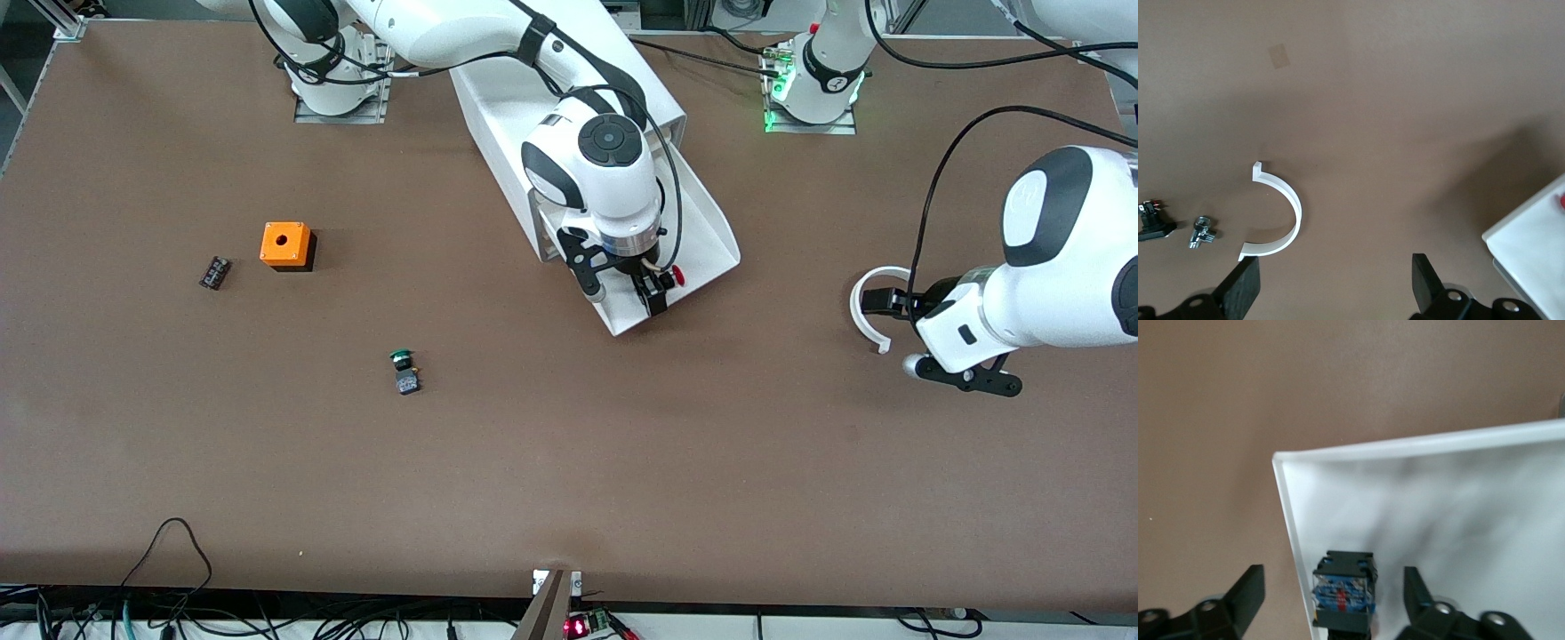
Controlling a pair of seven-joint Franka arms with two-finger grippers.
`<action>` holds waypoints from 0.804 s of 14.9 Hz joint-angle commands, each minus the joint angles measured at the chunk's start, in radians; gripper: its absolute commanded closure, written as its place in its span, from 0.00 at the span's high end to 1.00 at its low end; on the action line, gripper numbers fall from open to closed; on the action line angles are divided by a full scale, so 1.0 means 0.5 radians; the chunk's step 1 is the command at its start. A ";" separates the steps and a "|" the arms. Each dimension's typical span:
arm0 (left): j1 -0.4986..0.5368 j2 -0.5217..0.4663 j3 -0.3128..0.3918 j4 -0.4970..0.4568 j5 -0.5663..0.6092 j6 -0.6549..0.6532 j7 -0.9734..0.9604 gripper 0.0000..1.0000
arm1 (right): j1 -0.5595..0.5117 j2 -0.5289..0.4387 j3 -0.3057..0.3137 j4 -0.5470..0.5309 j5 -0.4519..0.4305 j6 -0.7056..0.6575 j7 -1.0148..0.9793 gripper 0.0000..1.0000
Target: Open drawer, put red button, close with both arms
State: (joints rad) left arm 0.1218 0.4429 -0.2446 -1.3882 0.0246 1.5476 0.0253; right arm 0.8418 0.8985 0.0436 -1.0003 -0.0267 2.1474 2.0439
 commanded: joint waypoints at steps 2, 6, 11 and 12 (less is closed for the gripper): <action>-0.004 -0.002 -0.014 -0.076 -0.003 0.043 -0.258 1.00 | -0.082 -0.048 -0.001 0.052 -0.017 -0.033 -0.074 1.00; -0.013 0.001 -0.023 -0.263 -0.138 0.285 -0.507 1.00 | -0.146 -0.064 -0.001 0.160 0.074 -0.137 -0.341 1.00; -0.121 -0.005 -0.063 -0.472 -0.138 0.607 -0.958 1.00 | -0.303 -0.140 0.002 0.175 0.188 -0.361 -0.890 1.00; -0.157 -0.008 -0.066 -0.548 -0.138 0.723 -1.077 1.00 | -0.342 -0.156 0.002 0.172 0.191 -0.419 -1.043 1.00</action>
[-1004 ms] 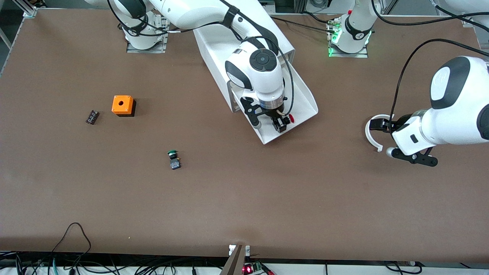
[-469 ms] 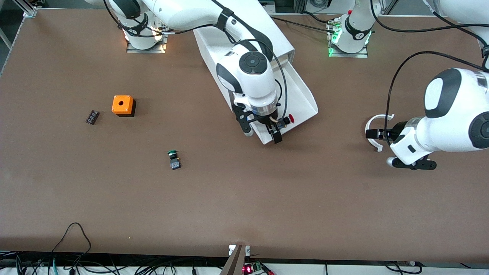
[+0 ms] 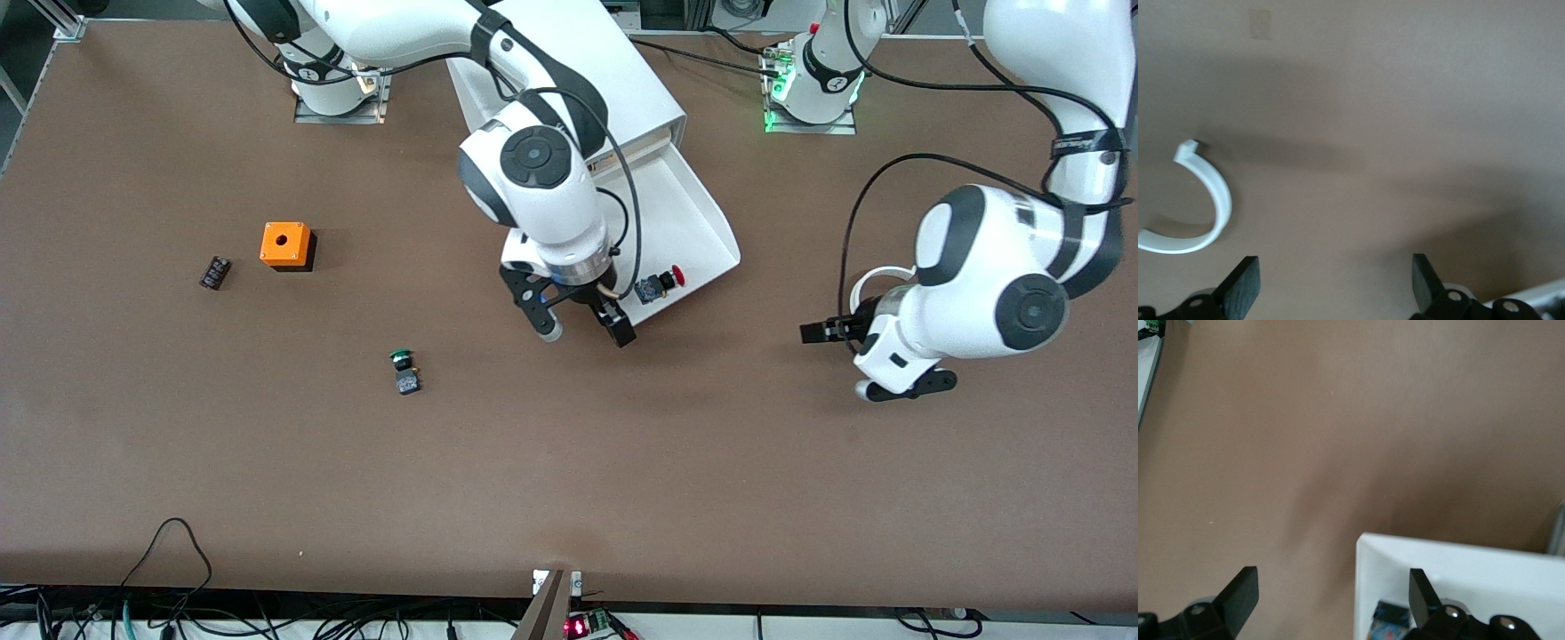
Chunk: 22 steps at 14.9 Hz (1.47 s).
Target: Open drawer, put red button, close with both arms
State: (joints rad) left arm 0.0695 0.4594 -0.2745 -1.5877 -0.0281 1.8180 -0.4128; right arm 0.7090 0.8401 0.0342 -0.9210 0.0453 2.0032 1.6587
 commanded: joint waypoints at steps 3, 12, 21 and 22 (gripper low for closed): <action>-0.206 -0.050 -0.025 -0.267 -0.018 0.383 -0.557 1.00 | -0.187 -0.045 0.017 0.007 0.078 -0.236 -0.672 1.00; -0.648 -0.050 -0.025 -0.629 0.089 0.901 -1.407 0.99 | -0.500 -0.048 0.011 -0.143 0.109 -0.426 -1.571 1.00; -0.664 -0.139 -0.288 -0.733 0.096 0.770 -1.432 0.99 | -0.789 -0.063 -0.001 -0.446 0.103 -0.444 -2.344 1.00; -0.664 -0.143 -0.334 -0.733 0.096 0.748 -1.432 0.99 | -0.832 -0.066 -0.001 -0.474 0.097 -0.445 -2.412 1.00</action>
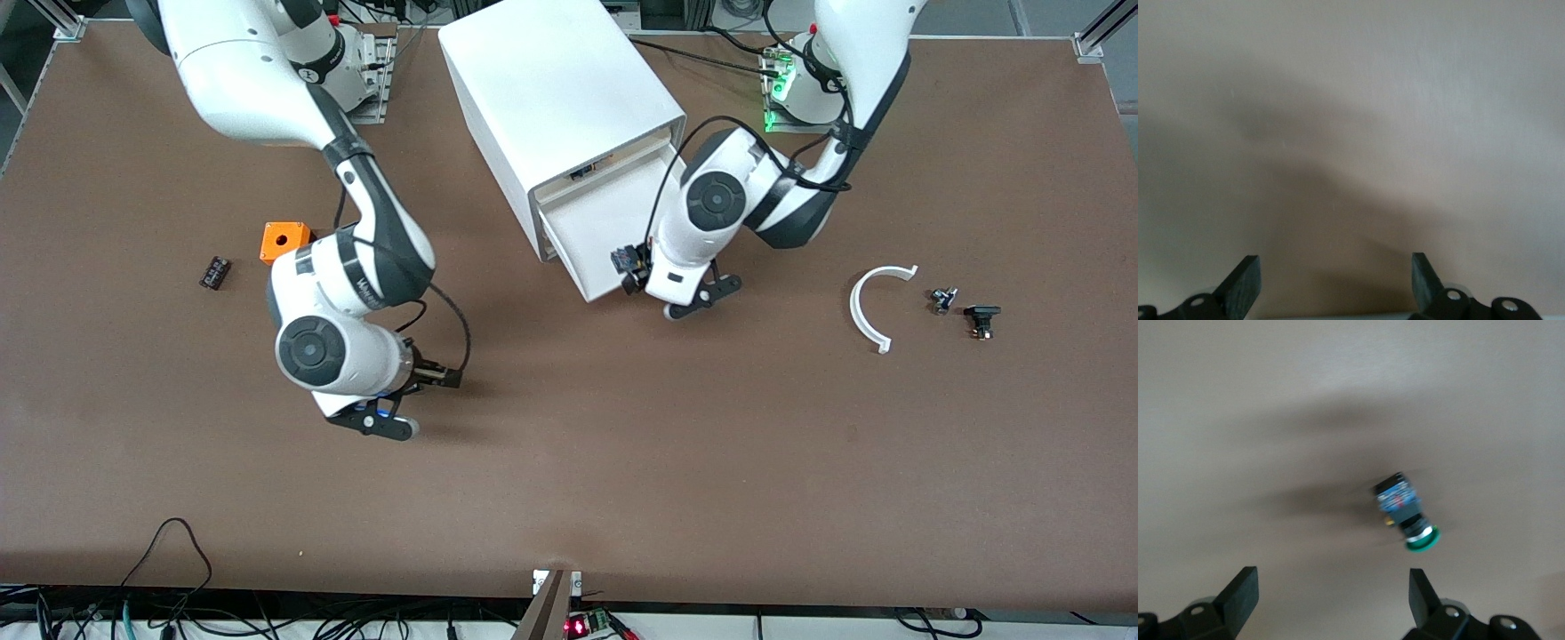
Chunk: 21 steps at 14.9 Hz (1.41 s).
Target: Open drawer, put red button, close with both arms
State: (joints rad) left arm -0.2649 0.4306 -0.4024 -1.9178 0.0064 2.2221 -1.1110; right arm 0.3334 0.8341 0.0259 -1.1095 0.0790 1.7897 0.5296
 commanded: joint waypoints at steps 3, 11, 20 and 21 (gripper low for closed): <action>0.011 -0.097 -0.180 -0.073 0.009 -0.133 -0.036 0.99 | -0.203 -0.107 0.016 -0.214 0.029 0.004 -0.335 1.00; -0.013 -0.076 -0.287 -0.079 -0.188 -0.167 -0.079 1.00 | -0.274 -0.306 -0.147 -0.551 0.001 0.108 -0.550 1.00; -0.022 -0.057 -0.364 -0.097 -0.194 -0.170 -0.162 1.00 | -0.274 -1.014 -0.303 -1.358 0.001 0.523 -0.719 1.00; -0.022 -0.057 -0.364 -0.088 -0.194 -0.170 -0.162 1.00 | -0.274 -1.091 -0.312 -1.398 0.001 0.513 -0.740 1.00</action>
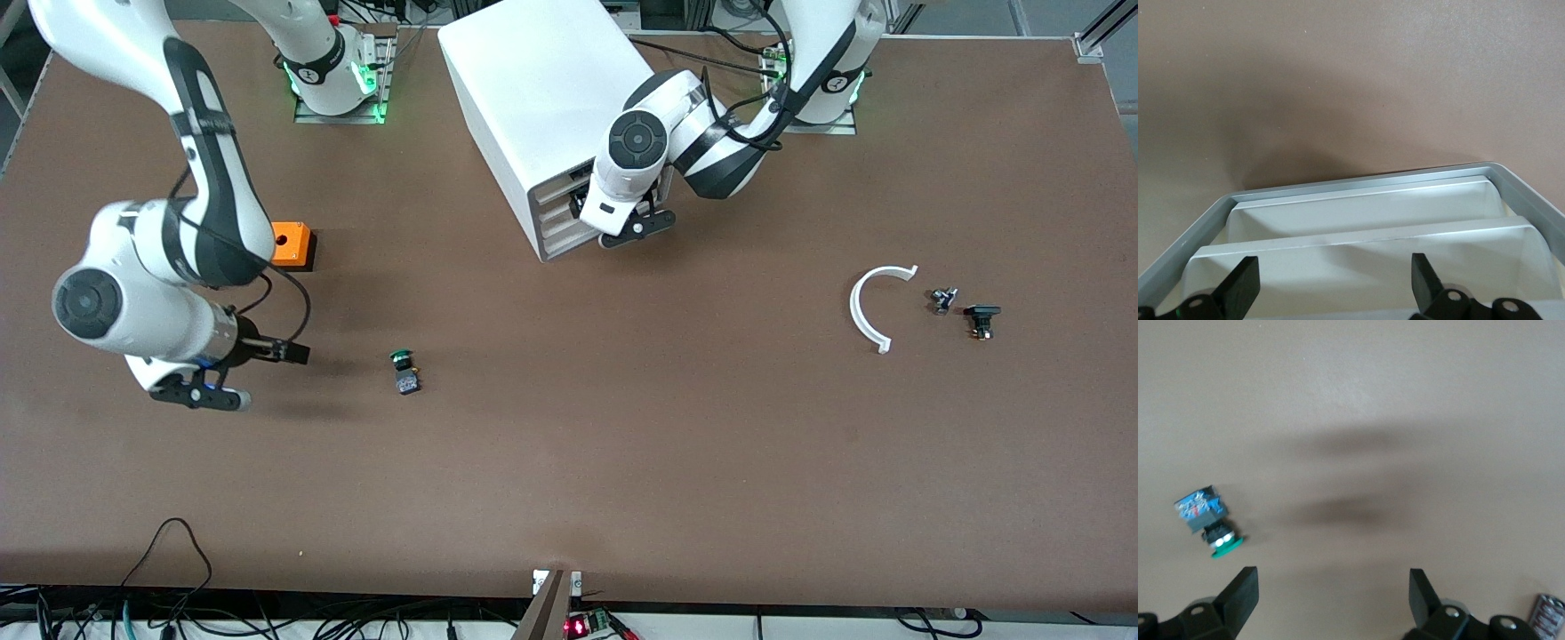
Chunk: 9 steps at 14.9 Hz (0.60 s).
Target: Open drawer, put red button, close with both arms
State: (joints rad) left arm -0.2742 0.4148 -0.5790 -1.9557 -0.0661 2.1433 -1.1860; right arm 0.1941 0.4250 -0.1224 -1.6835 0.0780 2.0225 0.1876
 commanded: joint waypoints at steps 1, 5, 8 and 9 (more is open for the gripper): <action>0.005 -0.032 -0.008 0.000 -0.049 -0.022 0.000 1.00 | 0.005 -0.361 -0.031 -0.308 0.003 0.045 -0.071 1.00; 0.051 -0.047 0.014 0.174 -0.003 -0.294 0.053 1.00 | 0.011 -0.625 -0.028 -0.404 -0.024 -0.032 -0.065 1.00; 0.174 -0.066 0.011 0.364 0.129 -0.589 0.236 1.00 | 0.011 -0.791 -0.025 -0.404 -0.092 -0.167 -0.038 1.00; 0.223 -0.069 0.011 0.417 0.166 -0.660 0.313 1.00 | 0.011 -0.849 -0.025 -0.404 -0.092 -0.225 -0.035 1.00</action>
State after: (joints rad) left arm -0.2101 0.4000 -0.5726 -1.8051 -0.0233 1.9039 -1.1123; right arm 0.1965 0.0828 -0.1361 -1.8456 0.0494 1.9463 0.1725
